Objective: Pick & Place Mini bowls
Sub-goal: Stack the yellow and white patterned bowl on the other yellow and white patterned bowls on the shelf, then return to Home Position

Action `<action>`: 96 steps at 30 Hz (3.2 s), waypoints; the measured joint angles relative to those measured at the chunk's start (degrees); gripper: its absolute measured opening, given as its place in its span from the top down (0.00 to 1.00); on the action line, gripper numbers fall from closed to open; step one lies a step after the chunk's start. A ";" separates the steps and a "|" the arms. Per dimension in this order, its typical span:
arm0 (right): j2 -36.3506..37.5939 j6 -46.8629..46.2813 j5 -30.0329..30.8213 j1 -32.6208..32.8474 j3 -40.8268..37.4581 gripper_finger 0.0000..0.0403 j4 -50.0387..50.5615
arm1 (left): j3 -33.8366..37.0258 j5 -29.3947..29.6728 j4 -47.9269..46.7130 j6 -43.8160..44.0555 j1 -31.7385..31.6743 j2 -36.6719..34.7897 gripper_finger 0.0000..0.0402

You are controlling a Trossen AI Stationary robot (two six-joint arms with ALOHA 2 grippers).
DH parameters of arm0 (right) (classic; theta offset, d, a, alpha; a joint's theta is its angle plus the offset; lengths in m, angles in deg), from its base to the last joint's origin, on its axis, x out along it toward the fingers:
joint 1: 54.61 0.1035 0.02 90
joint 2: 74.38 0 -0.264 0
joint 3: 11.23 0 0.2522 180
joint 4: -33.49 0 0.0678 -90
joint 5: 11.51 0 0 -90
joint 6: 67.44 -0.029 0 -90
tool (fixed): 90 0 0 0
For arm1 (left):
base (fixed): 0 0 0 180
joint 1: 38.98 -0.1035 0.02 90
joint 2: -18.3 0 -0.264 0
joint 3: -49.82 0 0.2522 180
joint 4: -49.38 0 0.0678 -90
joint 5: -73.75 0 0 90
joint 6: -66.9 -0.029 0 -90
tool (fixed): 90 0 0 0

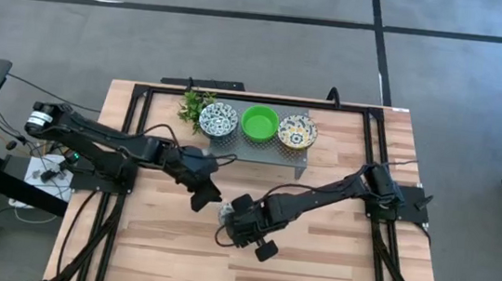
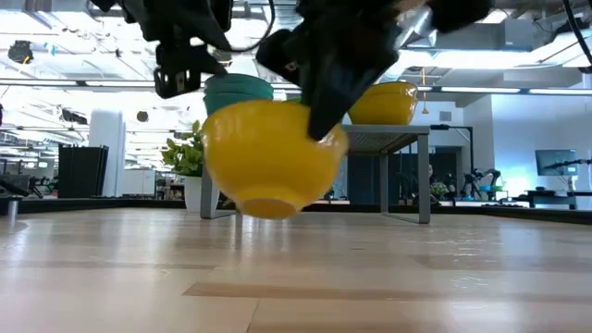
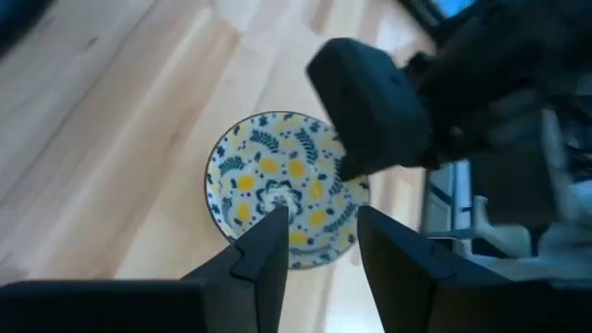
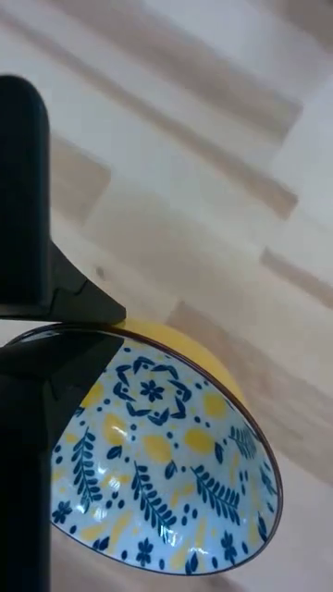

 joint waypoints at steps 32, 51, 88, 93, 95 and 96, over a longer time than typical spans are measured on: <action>25.48 -15.89 33.16 -0.24 3.82 0.99 31.35 | 0.11 7.52 -0.86 -23.85 11.56 -13.04 0.98; 24.34 -12.88 25.98 -18.20 3.78 0.99 36.04 | 0.13 7.52 1.32 -23.75 11.54 -22.97 0.97; 21.35 -11.69 19.31 -21.42 6.35 0.81 37.84 | 0.15 7.54 3.64 -25.14 11.53 -24.03 0.98; 22.06 -14.62 19.29 -19.43 13.38 0.81 39.25 | 0.15 8.14 4.76 -25.17 11.53 -24.00 0.98; 23.36 -15.25 19.28 -18.25 15.48 0.81 39.28 | 0.15 8.98 5.80 -25.14 11.29 -24.00 0.98; 24.15 -15.26 19.26 -17.60 15.91 0.81 39.23 | 0.15 9.09 6.24 -25.15 10.96 -24.00 0.98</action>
